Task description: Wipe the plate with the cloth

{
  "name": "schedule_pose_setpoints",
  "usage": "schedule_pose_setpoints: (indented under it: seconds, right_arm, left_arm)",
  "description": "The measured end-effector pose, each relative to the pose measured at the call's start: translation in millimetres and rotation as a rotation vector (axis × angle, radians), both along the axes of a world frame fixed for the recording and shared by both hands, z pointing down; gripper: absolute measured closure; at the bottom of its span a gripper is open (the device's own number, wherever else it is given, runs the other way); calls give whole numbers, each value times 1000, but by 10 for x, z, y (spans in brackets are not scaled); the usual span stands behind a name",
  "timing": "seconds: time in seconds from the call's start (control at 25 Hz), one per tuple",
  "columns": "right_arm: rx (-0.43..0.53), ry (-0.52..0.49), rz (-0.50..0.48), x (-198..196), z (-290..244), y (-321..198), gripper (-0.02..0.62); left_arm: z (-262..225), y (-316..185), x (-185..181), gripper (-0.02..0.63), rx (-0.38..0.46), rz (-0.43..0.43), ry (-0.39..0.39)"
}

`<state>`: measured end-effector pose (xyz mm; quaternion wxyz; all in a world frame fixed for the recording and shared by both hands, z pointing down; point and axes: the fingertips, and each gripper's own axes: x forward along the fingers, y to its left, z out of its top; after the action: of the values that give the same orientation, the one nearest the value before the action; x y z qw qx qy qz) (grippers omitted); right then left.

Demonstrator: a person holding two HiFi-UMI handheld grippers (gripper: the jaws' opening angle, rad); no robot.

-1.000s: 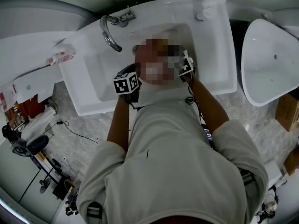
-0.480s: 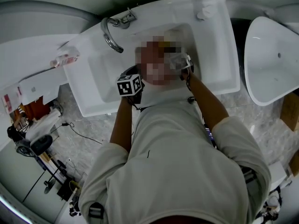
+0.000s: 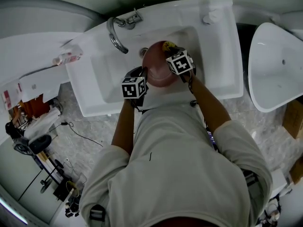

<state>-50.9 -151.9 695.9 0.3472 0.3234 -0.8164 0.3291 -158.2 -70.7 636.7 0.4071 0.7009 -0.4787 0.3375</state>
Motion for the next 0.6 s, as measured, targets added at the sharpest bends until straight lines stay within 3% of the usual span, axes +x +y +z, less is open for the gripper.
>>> schedule_pose_setpoints:
  seconds: [0.28,0.6]
  right_arm:
    - [31,-35,-25,-181,-174,-24,520]
    - [91,-94,-117,-452,-328,68,520]
  left_arm:
    - [-17,37,16,522,-6,2,-2]
    - [-16,49,28,520,-14,4,-15]
